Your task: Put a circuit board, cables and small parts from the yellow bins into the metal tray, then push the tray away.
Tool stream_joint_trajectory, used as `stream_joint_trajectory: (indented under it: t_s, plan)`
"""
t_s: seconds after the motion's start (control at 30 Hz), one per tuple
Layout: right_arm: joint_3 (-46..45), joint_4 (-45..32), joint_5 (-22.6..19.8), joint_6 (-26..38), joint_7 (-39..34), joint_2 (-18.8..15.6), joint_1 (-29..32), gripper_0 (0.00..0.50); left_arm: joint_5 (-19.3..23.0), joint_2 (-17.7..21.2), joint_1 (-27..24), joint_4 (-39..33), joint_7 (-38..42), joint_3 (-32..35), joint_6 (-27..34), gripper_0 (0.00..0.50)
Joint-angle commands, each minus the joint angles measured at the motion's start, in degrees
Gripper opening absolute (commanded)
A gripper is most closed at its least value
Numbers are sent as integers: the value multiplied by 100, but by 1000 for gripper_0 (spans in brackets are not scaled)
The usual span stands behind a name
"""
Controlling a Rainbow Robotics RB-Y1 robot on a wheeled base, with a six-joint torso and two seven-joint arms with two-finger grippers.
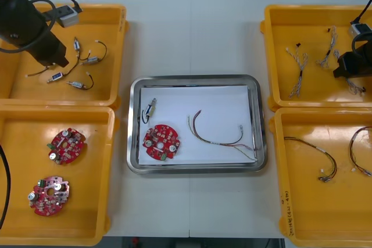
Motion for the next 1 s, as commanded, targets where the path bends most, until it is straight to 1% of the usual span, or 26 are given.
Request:
stream_joint_trajectory:
  t_s: [0.03,0.23,0.4,0.43,0.47,0.5,0.57,0.6,0.63,0.67,0.7,0.9,1.0]
  plan:
    - [98,-84,-48,-45,-100,68,102,500,-137,248,-378,260,-419,177,-324,500]
    - [98,-92,-92,-45,-108,85,207,500,-216,248,-439,656,-604,177,-728,500]
    - [98,-84,-109,-45,-135,103,225,500,-295,240,-439,726,-665,177,-904,500]
    - [98,-92,-118,-45,-135,112,225,478,-304,231,-439,761,-683,177,-939,500]
    - [98,-84,-118,-45,-144,112,233,445,-322,240,-439,779,-692,177,-957,500]
    - [98,-84,-109,-45,-152,121,225,377,-339,231,-439,805,-709,177,-1009,500]
    - [98,-92,-109,-45,-161,129,225,217,-357,231,-439,919,-762,177,-1141,500]
    - [98,-84,-118,-45,-161,129,225,168,-357,231,-448,954,-779,177,-1176,500]
    - [98,-84,-118,-45,-161,129,225,54,-366,222,-448,1016,-806,177,-1264,500]
    - [98,-84,-118,-45,-161,129,225,14,-366,231,-448,1042,-823,177,-1299,500]
    - [98,-84,-136,-45,-170,121,233,0,-375,231,-448,1139,-859,177,-1378,500]
    - [98,-92,-136,-45,-161,129,225,0,-392,196,-457,1367,-955,177,-1668,500]
    - [116,-215,-109,8,-144,121,225,0,-418,161,-457,1464,-973,177,-1800,500]
